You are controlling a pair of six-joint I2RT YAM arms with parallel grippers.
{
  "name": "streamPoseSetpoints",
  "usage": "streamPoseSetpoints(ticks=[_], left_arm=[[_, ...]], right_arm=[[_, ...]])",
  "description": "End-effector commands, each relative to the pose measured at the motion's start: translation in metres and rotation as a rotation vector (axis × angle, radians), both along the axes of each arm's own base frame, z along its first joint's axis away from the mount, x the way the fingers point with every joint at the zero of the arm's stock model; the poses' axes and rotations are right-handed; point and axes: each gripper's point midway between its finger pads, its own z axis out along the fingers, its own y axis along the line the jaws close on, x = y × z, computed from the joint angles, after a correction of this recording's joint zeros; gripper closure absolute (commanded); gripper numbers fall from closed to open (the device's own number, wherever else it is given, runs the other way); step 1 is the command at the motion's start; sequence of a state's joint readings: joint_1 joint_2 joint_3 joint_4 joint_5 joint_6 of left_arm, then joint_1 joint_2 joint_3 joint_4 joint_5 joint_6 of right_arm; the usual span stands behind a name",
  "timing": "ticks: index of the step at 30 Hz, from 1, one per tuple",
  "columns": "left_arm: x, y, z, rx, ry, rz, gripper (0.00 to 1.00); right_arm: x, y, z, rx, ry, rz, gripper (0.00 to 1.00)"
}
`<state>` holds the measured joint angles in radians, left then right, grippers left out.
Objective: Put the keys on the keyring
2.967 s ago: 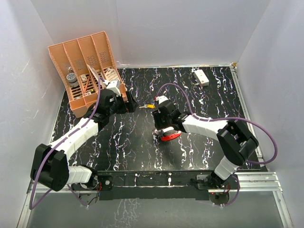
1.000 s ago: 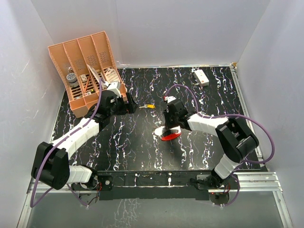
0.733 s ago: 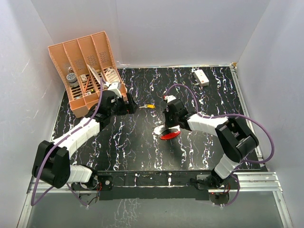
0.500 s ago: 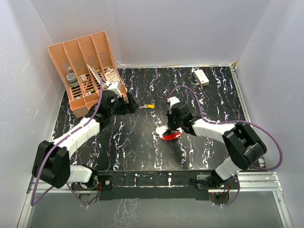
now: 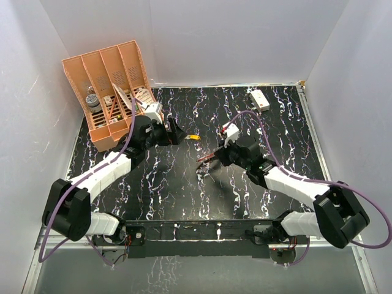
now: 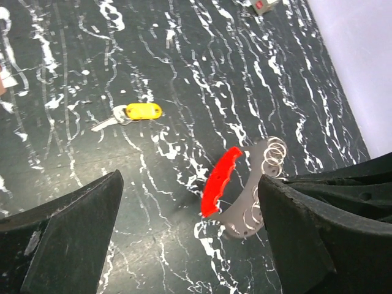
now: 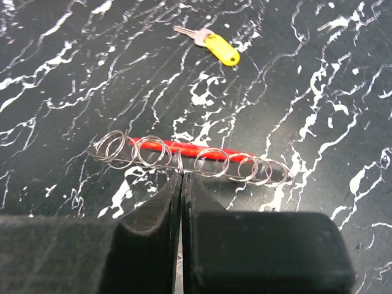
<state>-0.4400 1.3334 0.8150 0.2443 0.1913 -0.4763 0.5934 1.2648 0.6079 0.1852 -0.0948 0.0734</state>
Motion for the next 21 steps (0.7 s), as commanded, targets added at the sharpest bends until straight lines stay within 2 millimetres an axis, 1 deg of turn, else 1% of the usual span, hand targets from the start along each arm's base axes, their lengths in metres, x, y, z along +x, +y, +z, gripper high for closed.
streamPoseSetpoints(ticks=[1,4,10,13,18,21], left_arm=[[-0.013,-0.026,0.013,-0.050,-0.068,-0.122,0.11],[-0.019,-0.032,0.017,-0.060,-0.097,-0.167,0.12],[-0.029,-0.037,0.027,-0.068,-0.151,-0.224,0.19],[-0.033,-0.041,0.031,-0.078,-0.172,-0.253,0.20],[-0.043,-0.058,0.035,-0.095,-0.205,-0.334,0.20],[-0.049,-0.071,0.032,-0.081,-0.210,-0.386,0.20]], right_arm=[[-0.008,0.016,0.050,0.108,-0.212,0.135,1.00],[-0.014,0.015,0.062,0.139,-0.273,0.159,1.00],[-0.017,0.018,0.071,0.150,-0.271,0.173,1.00],[-0.018,0.018,0.074,0.158,-0.281,0.176,1.00],[-0.021,0.019,0.077,0.165,-0.293,0.195,1.00],[-0.022,0.020,0.079,0.171,-0.299,0.204,1.00]])
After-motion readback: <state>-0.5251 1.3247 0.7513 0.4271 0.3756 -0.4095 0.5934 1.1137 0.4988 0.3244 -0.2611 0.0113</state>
